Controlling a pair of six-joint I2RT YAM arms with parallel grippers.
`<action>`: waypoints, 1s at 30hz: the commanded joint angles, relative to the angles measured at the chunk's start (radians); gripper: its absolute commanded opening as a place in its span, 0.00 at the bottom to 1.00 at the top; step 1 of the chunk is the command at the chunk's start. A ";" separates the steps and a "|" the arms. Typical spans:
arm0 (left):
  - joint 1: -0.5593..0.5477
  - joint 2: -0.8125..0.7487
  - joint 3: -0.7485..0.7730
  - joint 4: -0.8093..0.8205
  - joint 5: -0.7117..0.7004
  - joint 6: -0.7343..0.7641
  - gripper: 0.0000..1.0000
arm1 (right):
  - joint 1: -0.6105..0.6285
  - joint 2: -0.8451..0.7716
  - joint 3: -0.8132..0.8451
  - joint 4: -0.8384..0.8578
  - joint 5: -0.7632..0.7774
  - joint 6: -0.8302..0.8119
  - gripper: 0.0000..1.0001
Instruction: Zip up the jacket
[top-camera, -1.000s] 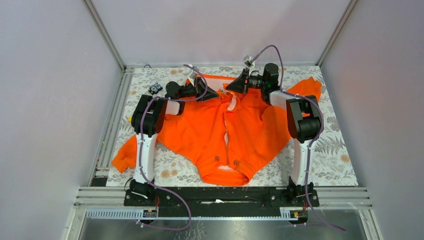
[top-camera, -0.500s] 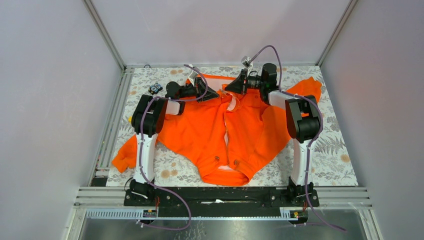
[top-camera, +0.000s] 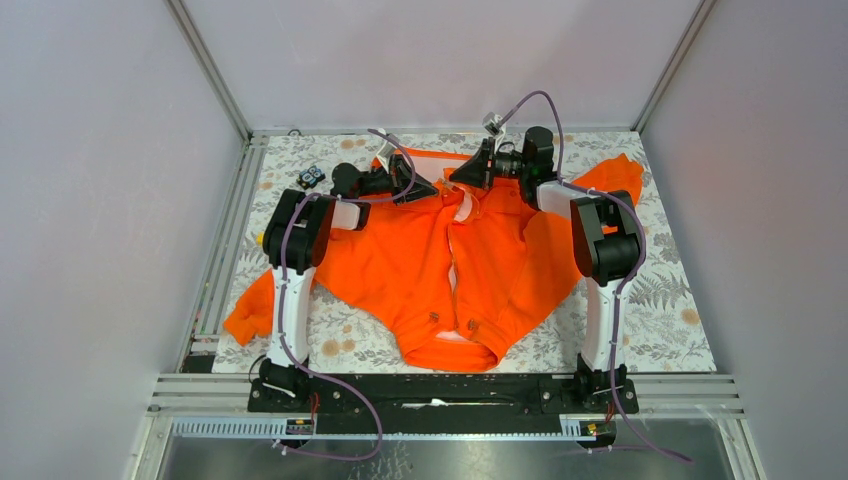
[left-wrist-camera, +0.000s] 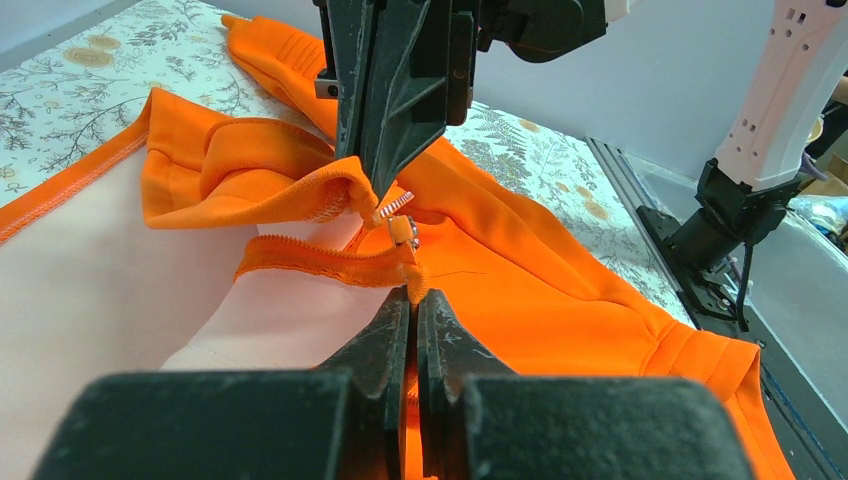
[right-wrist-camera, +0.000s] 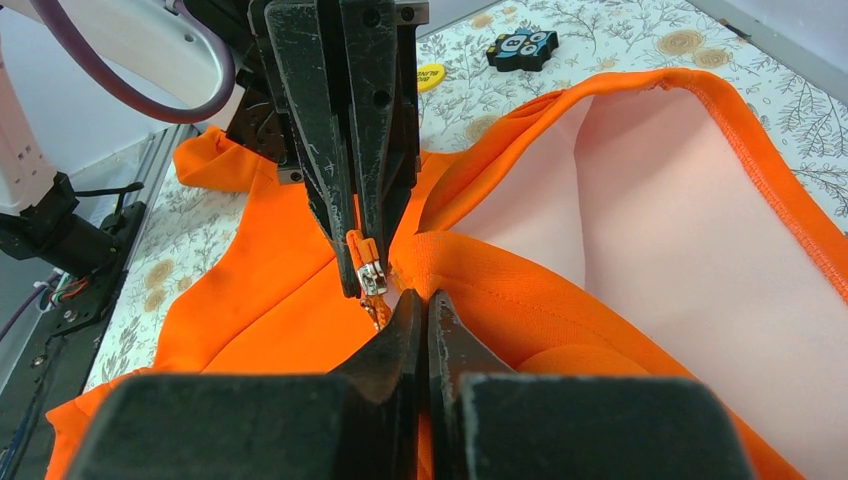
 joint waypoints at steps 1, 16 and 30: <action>0.002 -0.060 0.017 0.127 0.028 0.001 0.00 | 0.013 -0.043 0.004 0.009 -0.006 -0.031 0.00; 0.016 -0.066 0.005 0.125 0.018 0.015 0.00 | 0.010 -0.053 -0.018 0.059 0.002 -0.006 0.00; 0.009 -0.059 0.017 0.125 0.020 0.006 0.00 | 0.012 -0.027 0.009 0.081 -0.018 0.050 0.00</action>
